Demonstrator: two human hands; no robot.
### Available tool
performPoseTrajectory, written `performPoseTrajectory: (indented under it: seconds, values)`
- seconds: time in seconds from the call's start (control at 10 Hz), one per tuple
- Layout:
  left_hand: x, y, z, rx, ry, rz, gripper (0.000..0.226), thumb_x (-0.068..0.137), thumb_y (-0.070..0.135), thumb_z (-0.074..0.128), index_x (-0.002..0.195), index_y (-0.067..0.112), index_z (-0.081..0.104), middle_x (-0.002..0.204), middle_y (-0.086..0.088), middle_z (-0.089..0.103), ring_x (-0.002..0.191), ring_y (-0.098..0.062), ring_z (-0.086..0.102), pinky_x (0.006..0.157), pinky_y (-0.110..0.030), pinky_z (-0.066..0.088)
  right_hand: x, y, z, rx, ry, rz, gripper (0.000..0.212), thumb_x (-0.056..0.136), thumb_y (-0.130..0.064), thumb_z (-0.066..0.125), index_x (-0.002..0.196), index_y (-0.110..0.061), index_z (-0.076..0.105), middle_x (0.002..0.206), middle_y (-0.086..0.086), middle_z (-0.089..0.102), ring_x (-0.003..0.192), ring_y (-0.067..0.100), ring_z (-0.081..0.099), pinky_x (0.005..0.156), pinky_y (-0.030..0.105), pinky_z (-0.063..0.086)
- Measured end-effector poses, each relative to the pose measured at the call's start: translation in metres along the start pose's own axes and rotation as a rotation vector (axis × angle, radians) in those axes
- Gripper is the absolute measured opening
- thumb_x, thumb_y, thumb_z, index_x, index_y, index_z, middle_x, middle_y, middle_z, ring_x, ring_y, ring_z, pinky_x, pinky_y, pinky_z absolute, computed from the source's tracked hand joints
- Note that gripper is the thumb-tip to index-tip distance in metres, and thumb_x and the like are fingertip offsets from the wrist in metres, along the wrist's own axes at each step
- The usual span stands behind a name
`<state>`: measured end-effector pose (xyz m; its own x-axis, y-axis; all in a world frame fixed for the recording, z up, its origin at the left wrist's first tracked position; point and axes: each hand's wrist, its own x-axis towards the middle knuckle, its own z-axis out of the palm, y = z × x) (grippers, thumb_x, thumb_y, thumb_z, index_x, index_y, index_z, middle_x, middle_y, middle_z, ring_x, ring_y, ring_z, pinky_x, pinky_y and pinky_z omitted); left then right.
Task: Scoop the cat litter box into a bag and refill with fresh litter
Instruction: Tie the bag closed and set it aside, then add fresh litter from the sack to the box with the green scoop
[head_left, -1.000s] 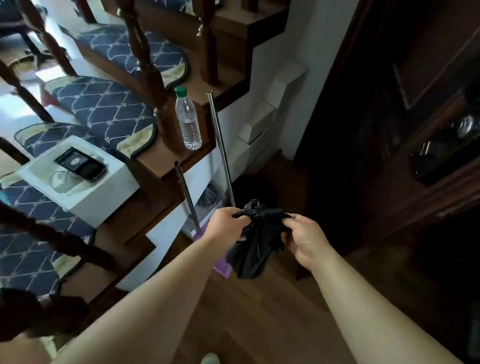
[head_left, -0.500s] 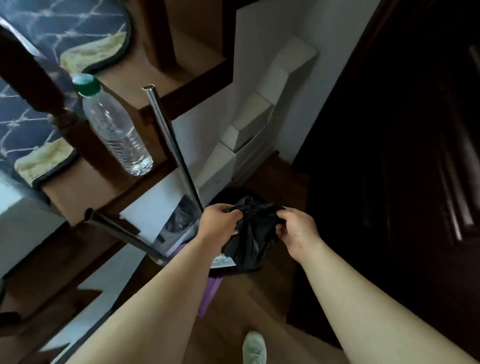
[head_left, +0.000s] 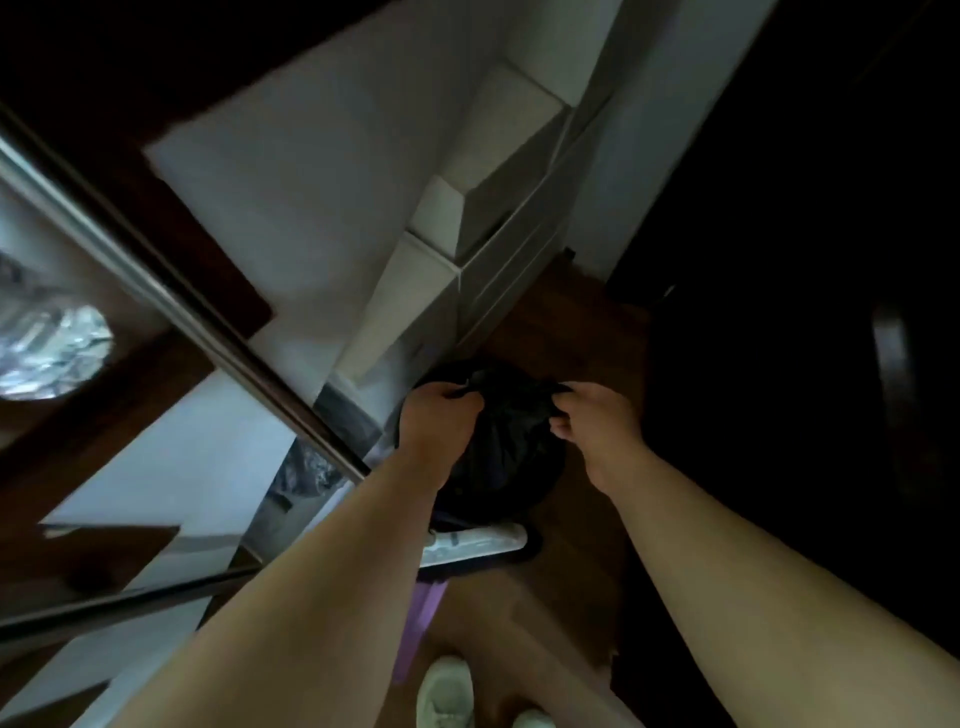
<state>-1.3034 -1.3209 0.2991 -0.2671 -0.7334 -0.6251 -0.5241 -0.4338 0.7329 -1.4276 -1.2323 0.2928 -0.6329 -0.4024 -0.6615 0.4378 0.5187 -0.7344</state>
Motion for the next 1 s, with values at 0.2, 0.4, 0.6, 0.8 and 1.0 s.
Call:
performPoseTrajectory:
  seconds: [0.2,0.4,0.6,0.8,1.0]
  values:
    - [0.065,-0.057,0.027,0.186,0.041,-0.008,0.012,0.087,0.016,0.059,0.083,0.011,0.069,0.065,-0.006,0.059,0.065,-0.025,0.058,0.069,-0.042,0.053,0.056,0.061,0.019,-0.084,-0.004,0.034,0.021,0.101,-0.008,0.044,0.110,-0.010,0.063,0.104,0.011,0.064,0.097,0.026,0.064,0.098,0.043,0.050]
    - [0.106,-0.108,0.038,0.369,0.007,-0.041,0.031,0.097,0.010,0.045,0.123,0.002,0.060,0.105,-0.019,0.065,0.093,-0.031,0.061,0.076,-0.034,0.045,0.091,0.110,0.031,-0.210,-0.061,0.065,0.037,0.102,-0.013,0.043,0.138,-0.016,0.050,0.138,0.006,0.051,0.124,0.023,0.050,0.105,0.033,0.041]
    - [0.094,-0.105,0.037,0.375,-0.058,-0.004,0.039,0.099,0.020,0.045,0.135,0.004,0.051,0.135,-0.014,0.054,0.126,-0.029,0.050,0.102,-0.033,0.040,0.079,0.108,0.035,-0.346,-0.156,-0.028,0.043,0.102,-0.012,0.039,0.145,-0.017,0.043,0.150,0.003,0.041,0.136,0.021,0.040,0.104,0.025,0.032]
    - [0.036,-0.081,0.020,0.419,-0.107,0.153,0.034,0.097,0.016,0.046,0.129,0.008,0.056,0.127,-0.010,0.061,0.117,-0.023,0.056,0.090,-0.021,0.037,0.022,0.078,0.035,-0.601,-0.128,-0.282,0.038,0.102,-0.014,0.041,0.137,-0.018,0.052,0.143,0.002,0.049,0.133,0.018,0.044,0.108,0.028,0.035]
    - [-0.061,-0.064,-0.031,0.428,-0.088,0.297,0.037,0.099,0.019,0.044,0.134,0.017,0.054,0.128,0.000,0.061,0.116,-0.014,0.058,0.097,-0.030,0.048,-0.088,0.040,0.031,-0.697,-0.203,-0.509,0.035,0.100,-0.014,0.046,0.134,-0.016,0.056,0.138,-0.001,0.054,0.128,0.012,0.047,0.100,0.017,0.032]
